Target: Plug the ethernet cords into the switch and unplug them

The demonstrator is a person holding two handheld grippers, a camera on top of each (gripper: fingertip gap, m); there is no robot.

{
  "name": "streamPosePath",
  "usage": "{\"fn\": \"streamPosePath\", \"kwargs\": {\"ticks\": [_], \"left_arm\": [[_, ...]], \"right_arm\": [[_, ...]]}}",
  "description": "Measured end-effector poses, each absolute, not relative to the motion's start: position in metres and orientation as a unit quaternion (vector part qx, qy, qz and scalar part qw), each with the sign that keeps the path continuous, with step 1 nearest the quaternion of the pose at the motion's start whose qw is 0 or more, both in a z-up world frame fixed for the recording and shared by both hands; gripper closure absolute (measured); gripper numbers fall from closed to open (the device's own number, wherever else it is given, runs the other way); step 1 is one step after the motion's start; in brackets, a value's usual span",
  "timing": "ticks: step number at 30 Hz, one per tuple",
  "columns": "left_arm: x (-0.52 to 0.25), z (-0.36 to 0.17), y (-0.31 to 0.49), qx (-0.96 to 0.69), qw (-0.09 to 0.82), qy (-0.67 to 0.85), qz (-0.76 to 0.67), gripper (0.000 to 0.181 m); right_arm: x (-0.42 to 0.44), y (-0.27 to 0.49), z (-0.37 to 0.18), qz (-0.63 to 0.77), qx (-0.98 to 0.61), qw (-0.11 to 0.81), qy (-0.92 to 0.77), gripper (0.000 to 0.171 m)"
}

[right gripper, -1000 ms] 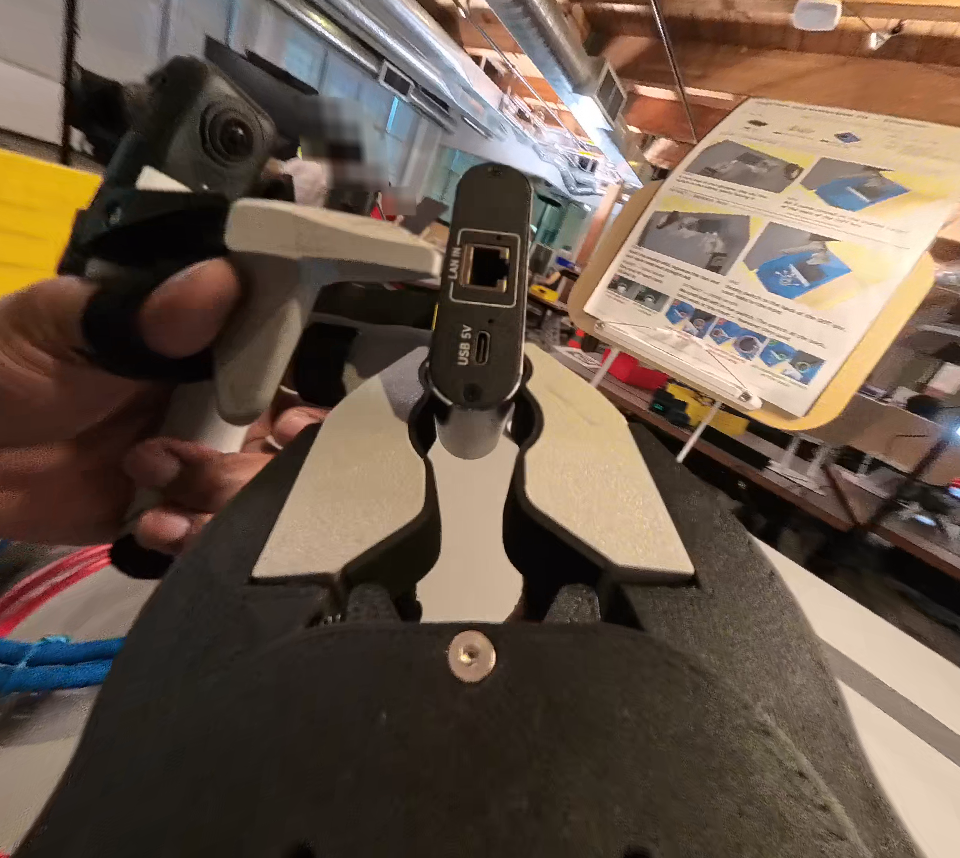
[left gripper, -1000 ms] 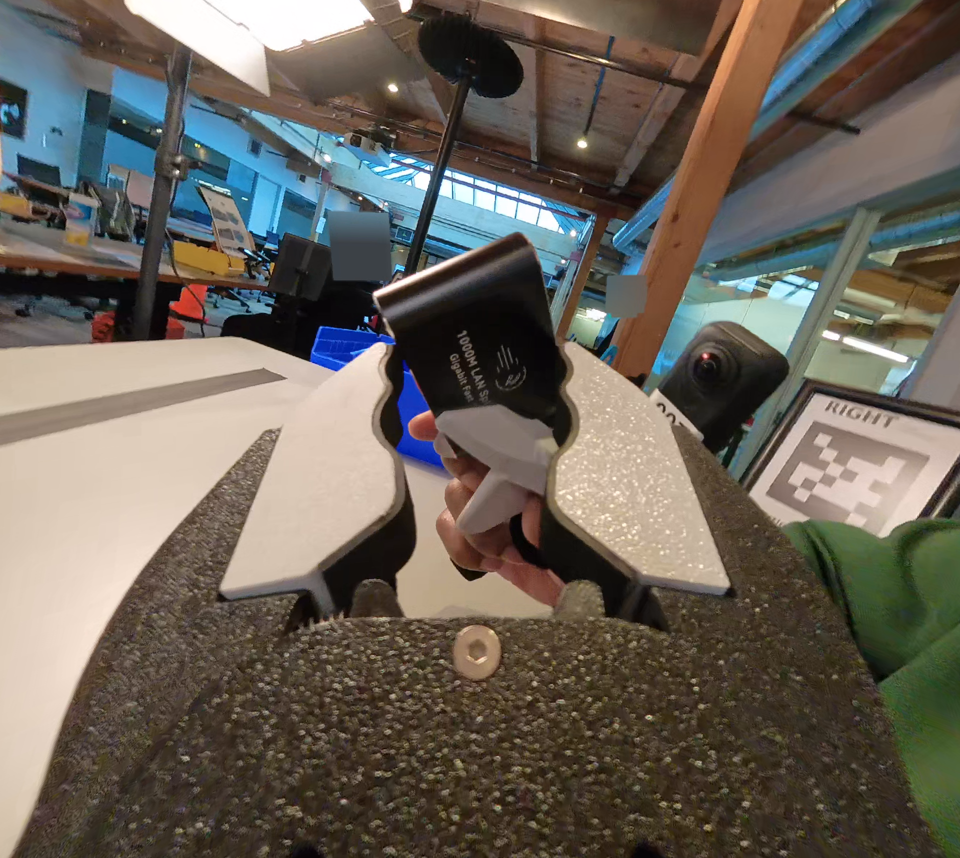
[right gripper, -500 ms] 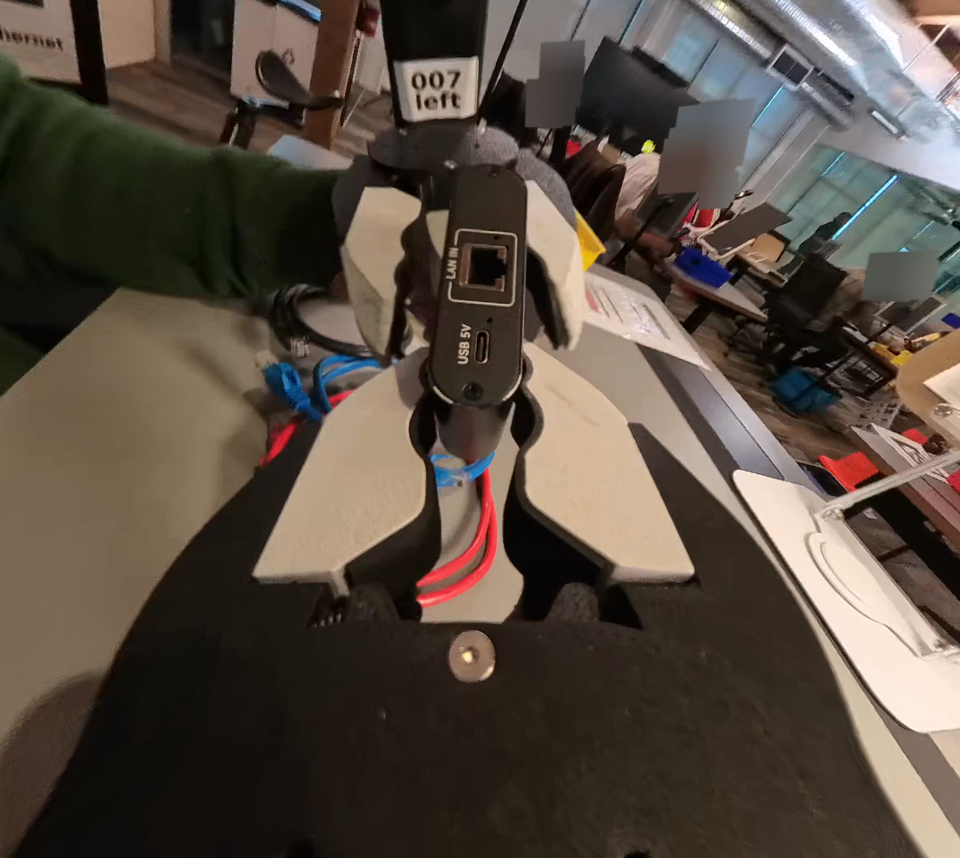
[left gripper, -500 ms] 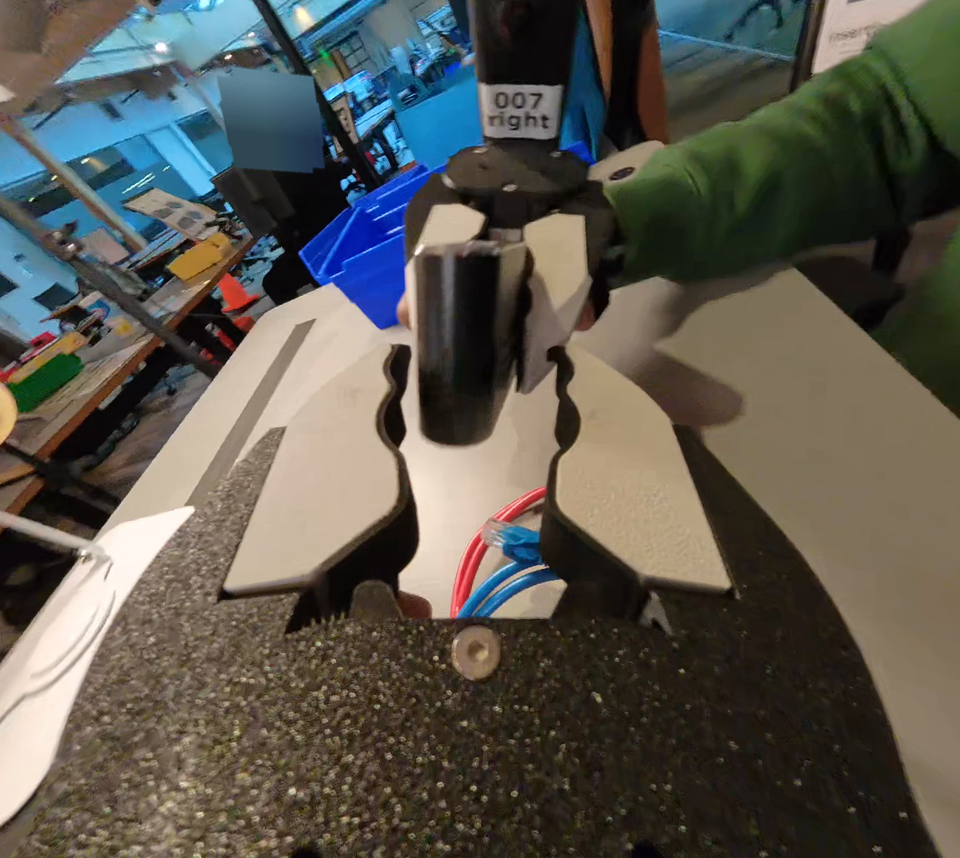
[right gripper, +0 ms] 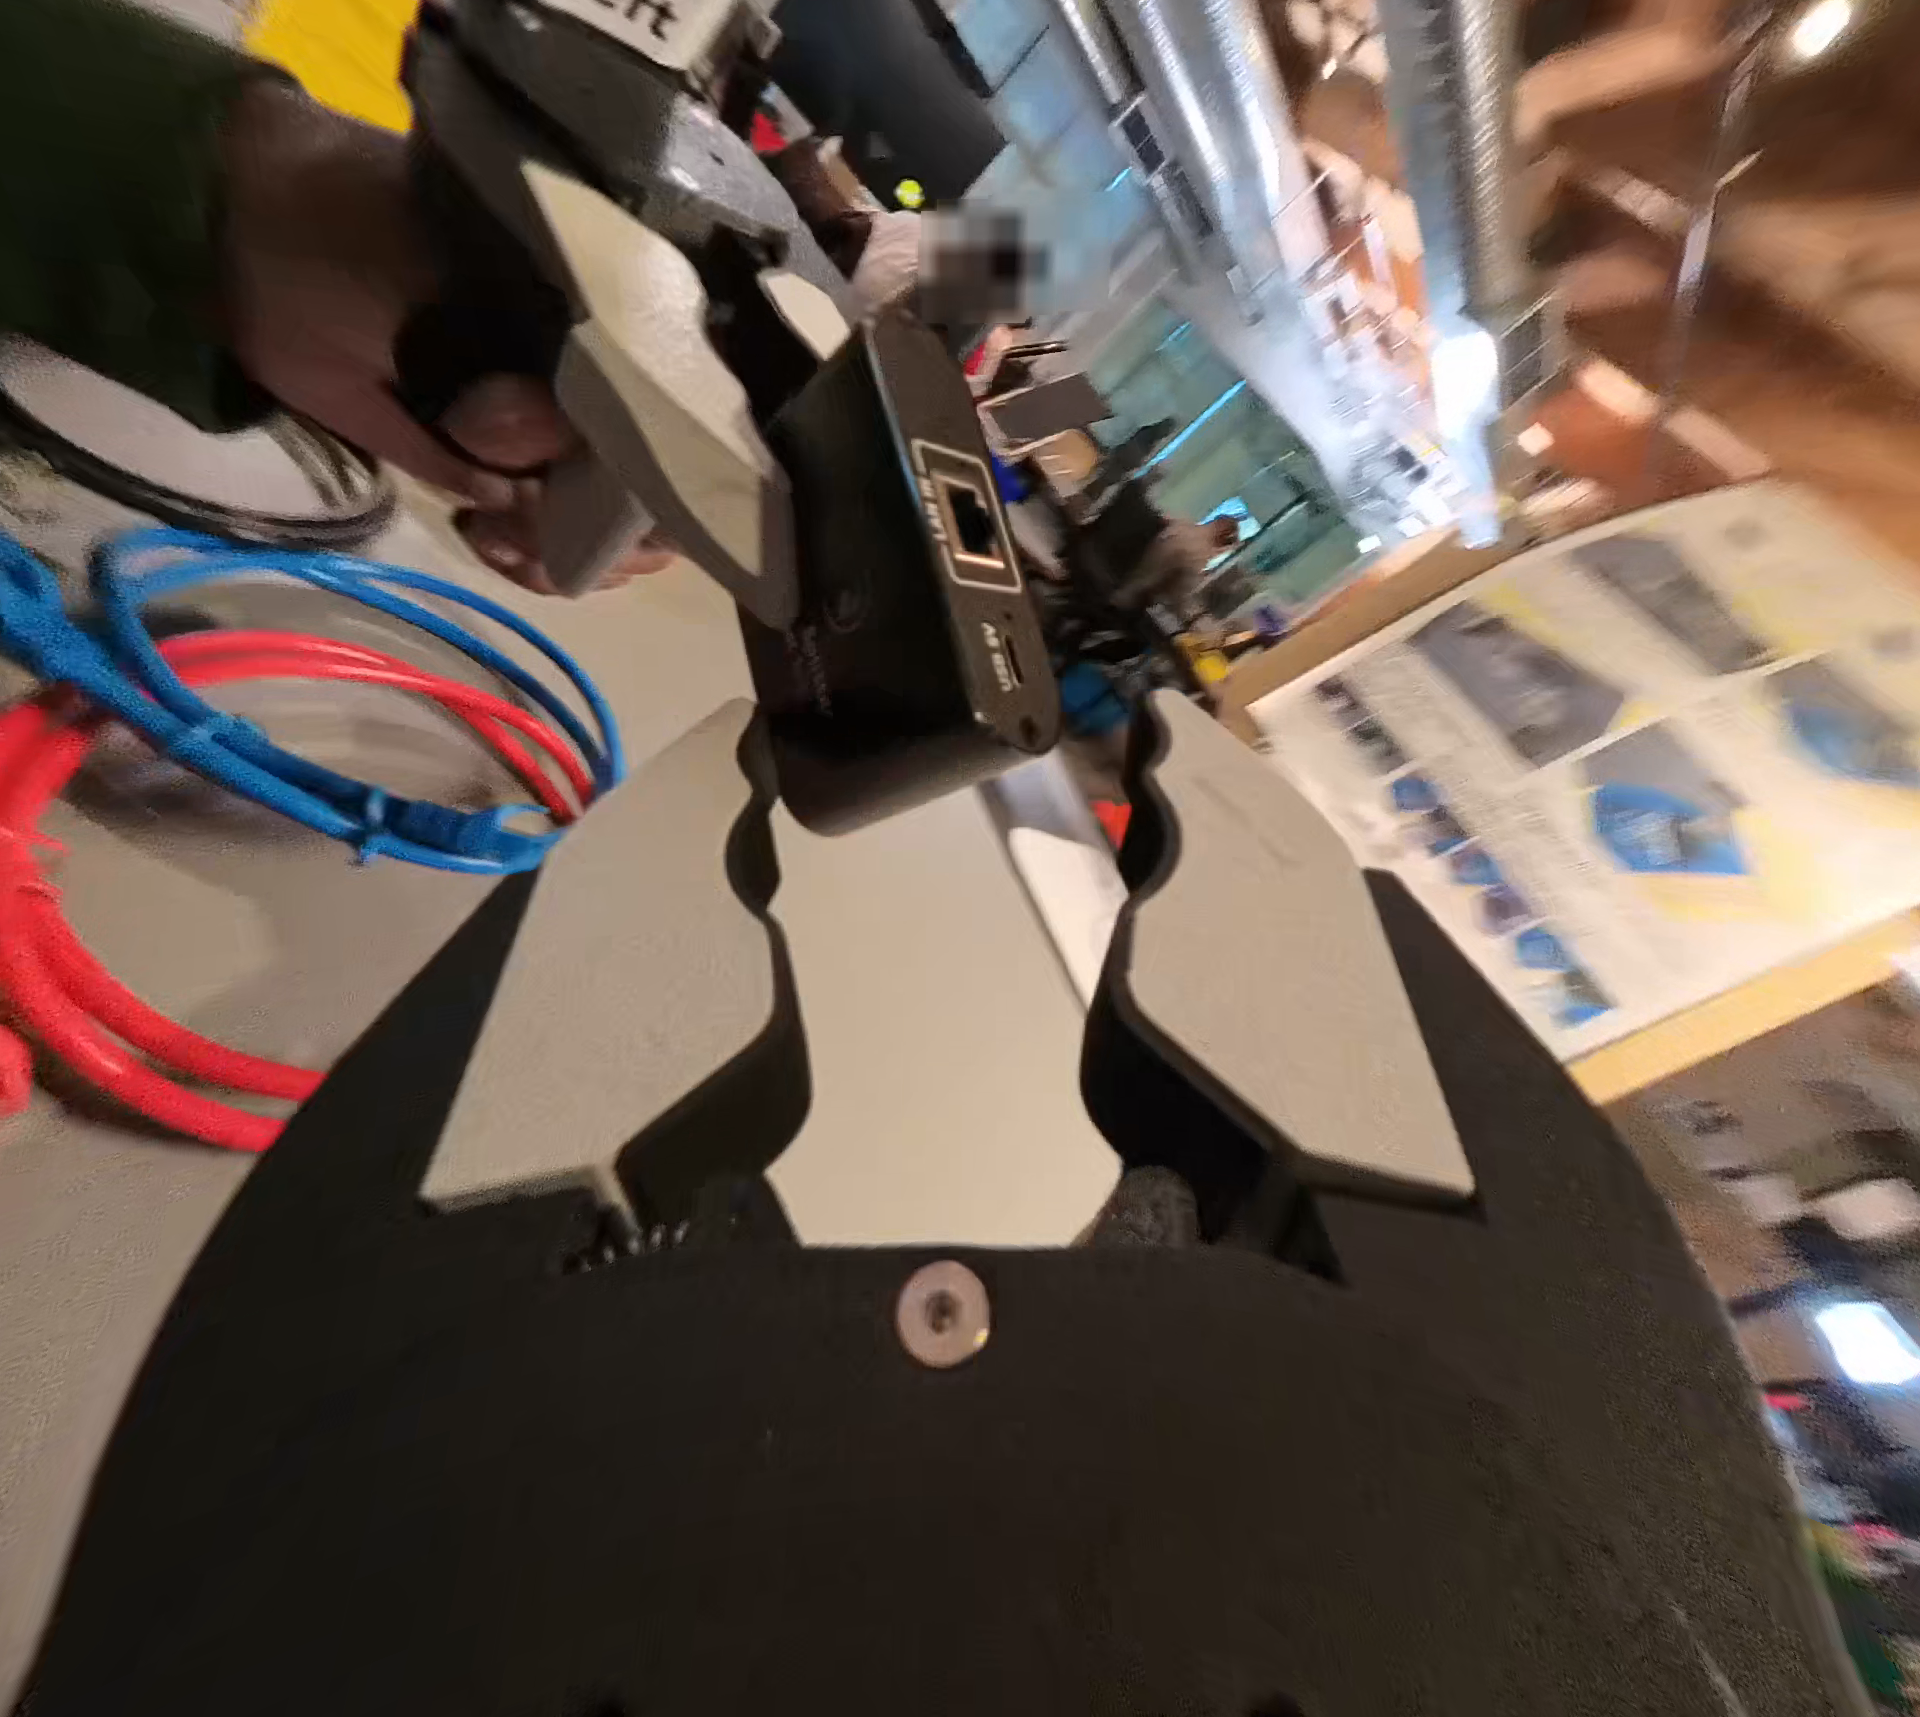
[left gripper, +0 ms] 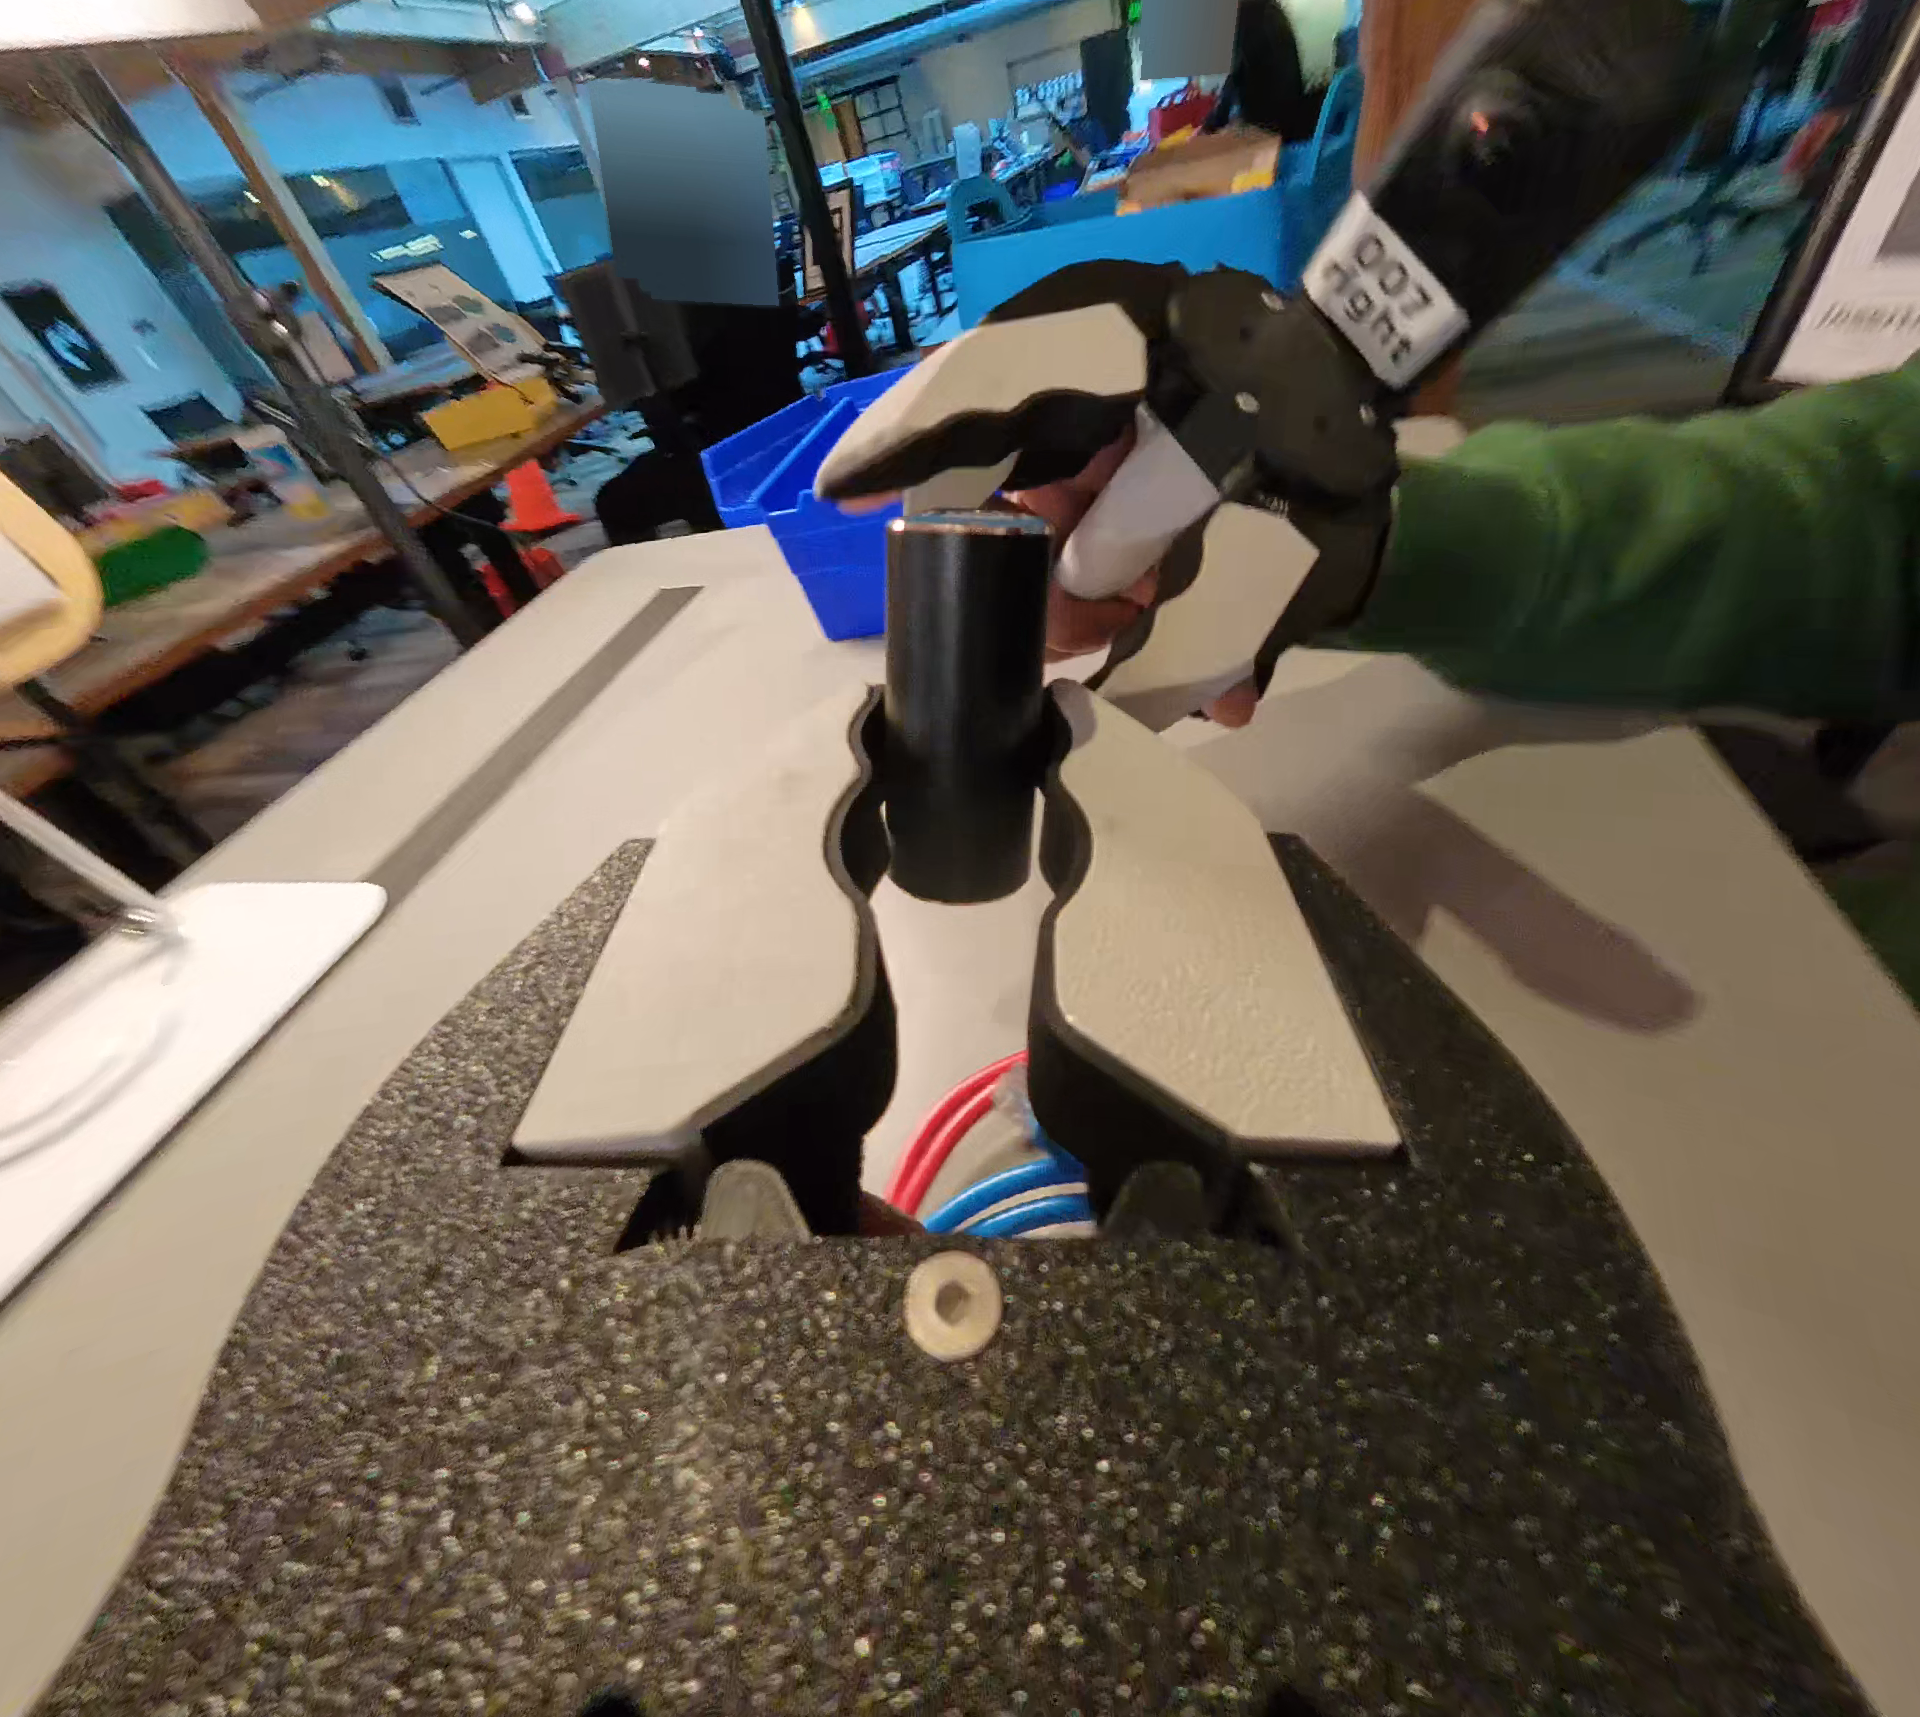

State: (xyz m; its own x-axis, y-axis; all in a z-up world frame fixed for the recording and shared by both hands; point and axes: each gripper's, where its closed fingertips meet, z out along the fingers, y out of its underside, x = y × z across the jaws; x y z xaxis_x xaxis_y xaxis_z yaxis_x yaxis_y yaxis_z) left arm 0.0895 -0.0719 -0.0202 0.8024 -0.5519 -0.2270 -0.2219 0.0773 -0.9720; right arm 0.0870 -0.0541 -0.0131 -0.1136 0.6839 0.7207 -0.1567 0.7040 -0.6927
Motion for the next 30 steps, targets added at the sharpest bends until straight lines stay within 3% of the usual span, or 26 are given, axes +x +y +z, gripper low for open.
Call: {"fn": "streamPosePath", "kwargs": {"ticks": [5,10,15,30], "left_arm": [[0.095,-0.02,-0.072,-0.665,0.669,0.254,-0.214,0.155],[0.097,-0.009,-0.079,-0.641,0.679,0.242,-0.264,0.155],[0.099,-0.011,-0.083,-0.642,0.66,0.239,-0.307,0.155],[0.111,-0.054,-0.08,-0.722,0.575,0.311,-0.226,0.152]], "right_arm": [[0.091,-0.059,-0.02,0.237,-0.14,0.683,-0.676,0.098],[0.087,-0.055,-0.022,0.178,-0.123,0.715,-0.665,0.11],[0.089,-0.06,-0.024,0.194,-0.114,0.704,-0.673,0.11],[0.082,-0.075,-0.052,0.147,-0.068,0.665,-0.729,0.111]]}}
